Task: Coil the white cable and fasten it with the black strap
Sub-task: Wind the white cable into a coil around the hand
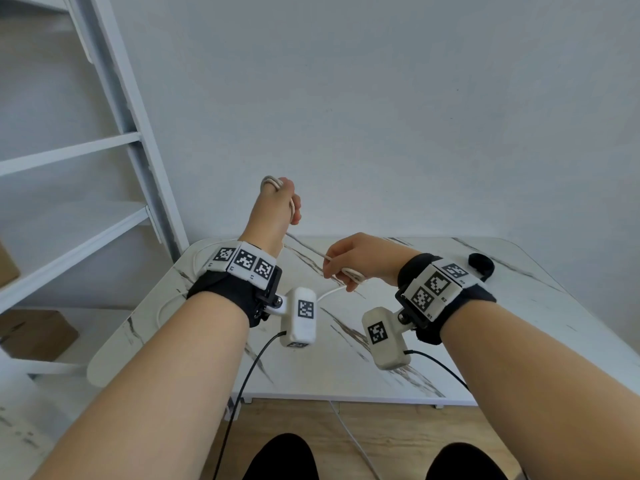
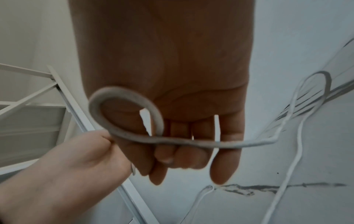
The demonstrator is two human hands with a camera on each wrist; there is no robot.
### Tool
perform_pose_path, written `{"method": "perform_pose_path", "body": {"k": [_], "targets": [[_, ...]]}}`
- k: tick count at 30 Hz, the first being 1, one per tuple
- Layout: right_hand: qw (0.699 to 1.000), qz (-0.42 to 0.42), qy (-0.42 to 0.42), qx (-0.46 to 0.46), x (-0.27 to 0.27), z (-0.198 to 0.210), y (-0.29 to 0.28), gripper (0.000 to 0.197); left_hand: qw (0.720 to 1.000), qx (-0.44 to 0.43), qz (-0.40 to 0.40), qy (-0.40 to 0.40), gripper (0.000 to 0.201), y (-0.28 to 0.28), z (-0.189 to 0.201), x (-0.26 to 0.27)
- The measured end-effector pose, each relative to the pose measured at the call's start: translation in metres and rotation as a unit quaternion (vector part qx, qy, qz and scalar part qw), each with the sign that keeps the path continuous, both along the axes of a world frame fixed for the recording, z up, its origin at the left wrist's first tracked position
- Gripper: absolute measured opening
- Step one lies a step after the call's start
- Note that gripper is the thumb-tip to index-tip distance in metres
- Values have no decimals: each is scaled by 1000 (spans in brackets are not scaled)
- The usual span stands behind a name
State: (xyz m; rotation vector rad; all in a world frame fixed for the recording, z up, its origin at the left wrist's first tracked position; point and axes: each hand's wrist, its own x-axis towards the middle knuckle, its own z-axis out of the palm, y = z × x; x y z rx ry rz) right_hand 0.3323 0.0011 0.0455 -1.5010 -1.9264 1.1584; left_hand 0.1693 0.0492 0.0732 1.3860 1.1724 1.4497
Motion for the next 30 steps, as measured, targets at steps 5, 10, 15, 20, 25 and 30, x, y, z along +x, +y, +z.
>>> {"method": "perform_pose_path", "body": {"k": [5, 10, 15, 20, 25, 30], "targets": [[997, -41, 63, 21, -1, 9, -2, 19, 986, 19, 48, 161, 24, 4, -15, -3], [992, -67, 104, 28, 4, 11, 3, 47, 923, 15, 61, 380, 33, 1, -25, -6], [970, -122, 197, 80, 20, 12, 6, 31, 872, -3, 65, 485, 28, 1, -29, -12], [951, -176, 206, 146, 27, 9, 12, 19, 871, -37, 40, 489, 20, 4, -33, -14], [931, -222, 198, 211, 21, 9, 14, 17, 876, -58, -24, 479, 33, -1, -31, -5], [916, -259, 173, 253, 22, 9, 17, 16, 885, -139, -116, 429, 73, -10, -27, -1]]}}
